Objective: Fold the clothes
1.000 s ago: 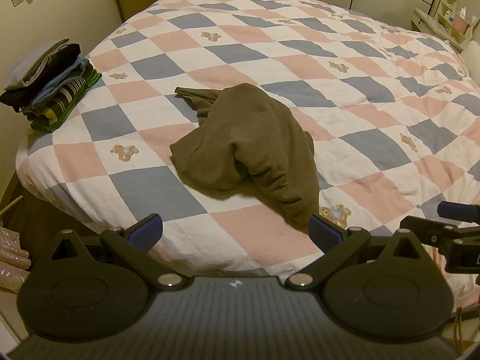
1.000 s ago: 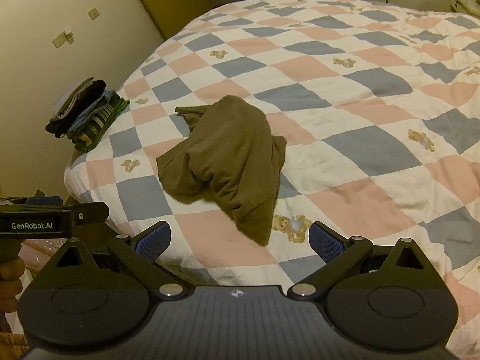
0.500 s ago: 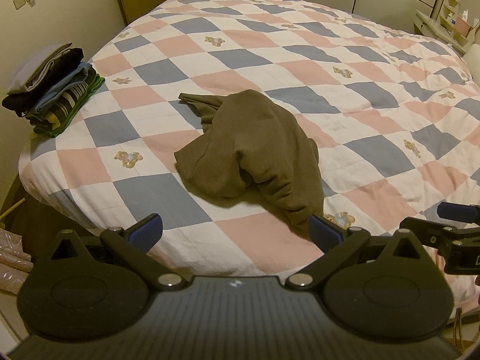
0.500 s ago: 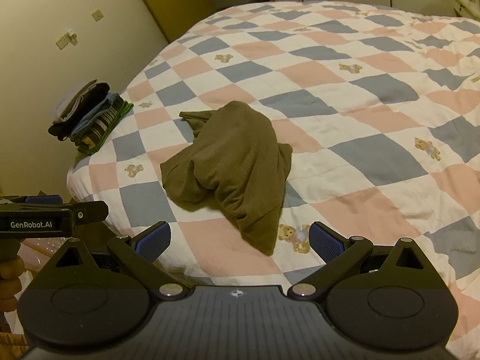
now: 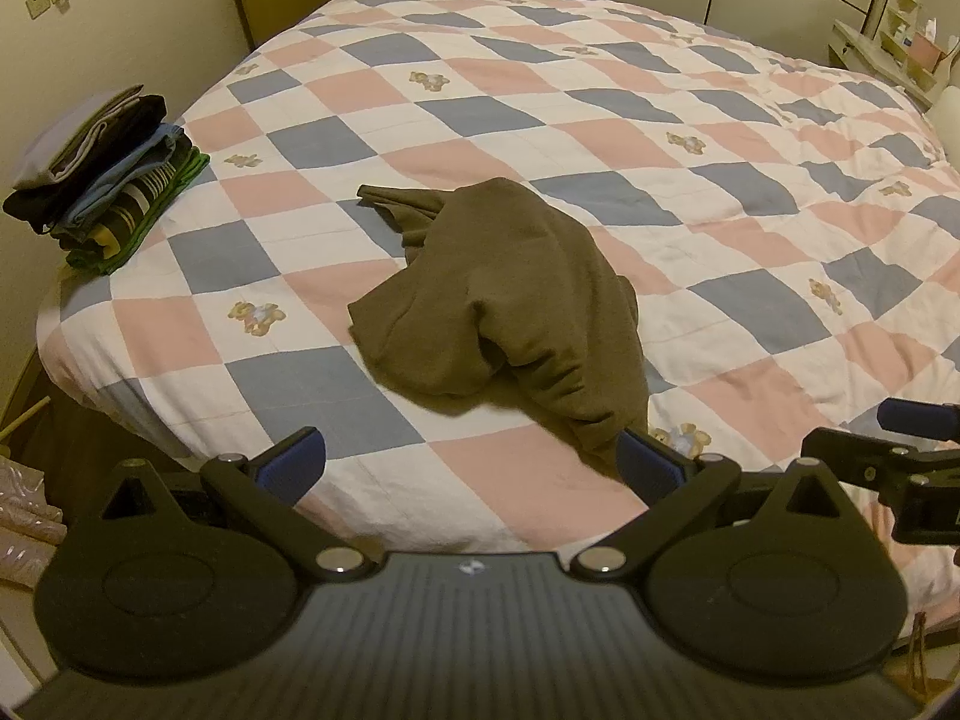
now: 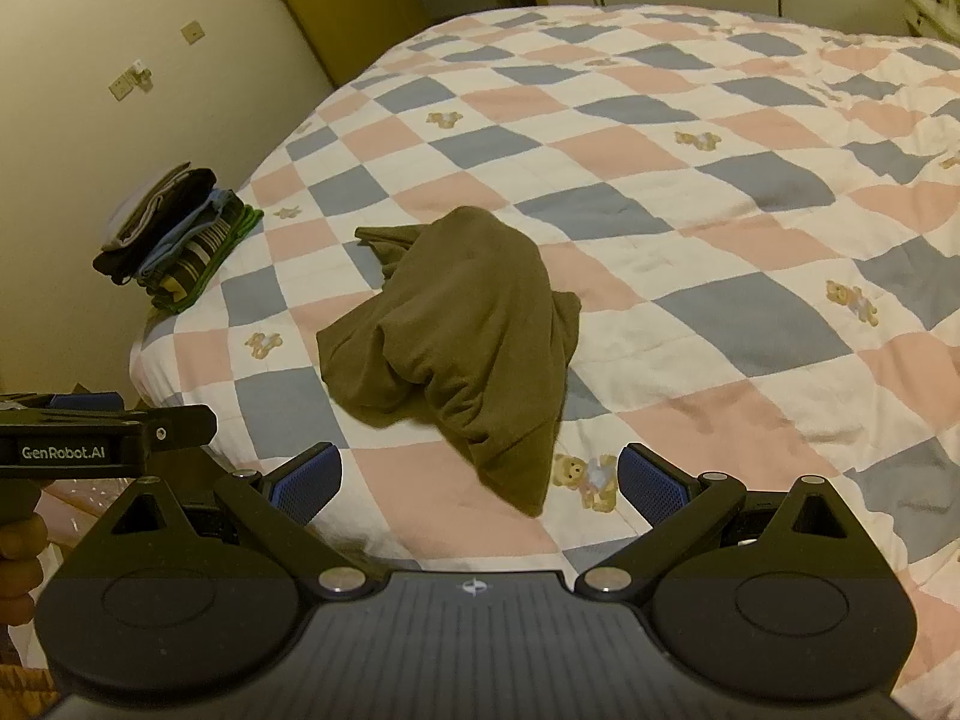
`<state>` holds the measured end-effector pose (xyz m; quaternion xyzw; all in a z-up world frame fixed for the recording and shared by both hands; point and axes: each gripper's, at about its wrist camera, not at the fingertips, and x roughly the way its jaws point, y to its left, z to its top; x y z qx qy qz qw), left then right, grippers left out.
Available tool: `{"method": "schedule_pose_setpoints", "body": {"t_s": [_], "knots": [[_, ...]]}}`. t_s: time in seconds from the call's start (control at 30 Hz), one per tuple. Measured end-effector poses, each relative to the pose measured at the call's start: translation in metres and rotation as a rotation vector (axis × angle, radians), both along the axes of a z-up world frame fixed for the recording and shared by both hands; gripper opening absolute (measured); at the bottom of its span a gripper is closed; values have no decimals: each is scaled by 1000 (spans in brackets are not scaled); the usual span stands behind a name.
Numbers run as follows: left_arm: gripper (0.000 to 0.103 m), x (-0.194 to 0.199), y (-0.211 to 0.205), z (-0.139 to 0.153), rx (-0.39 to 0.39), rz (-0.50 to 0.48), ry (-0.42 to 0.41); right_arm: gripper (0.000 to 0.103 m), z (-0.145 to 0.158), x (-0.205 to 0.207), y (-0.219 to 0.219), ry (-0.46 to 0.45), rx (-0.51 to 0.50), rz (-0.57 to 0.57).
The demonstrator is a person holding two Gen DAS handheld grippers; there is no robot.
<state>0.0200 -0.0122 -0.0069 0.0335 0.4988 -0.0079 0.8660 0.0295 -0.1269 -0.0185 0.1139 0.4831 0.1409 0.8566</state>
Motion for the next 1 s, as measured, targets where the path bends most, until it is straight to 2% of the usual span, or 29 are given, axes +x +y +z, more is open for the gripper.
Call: {"method": "schedule_pose_setpoints", "body": {"t_s": [0.67,1.0], "knots": [[102,0,6,-9,-32,6,44,101,1,7,2,0,3,43],[102,17,21,-29,-44,-12,93,101,-11,21,12,41,1,49]]}}
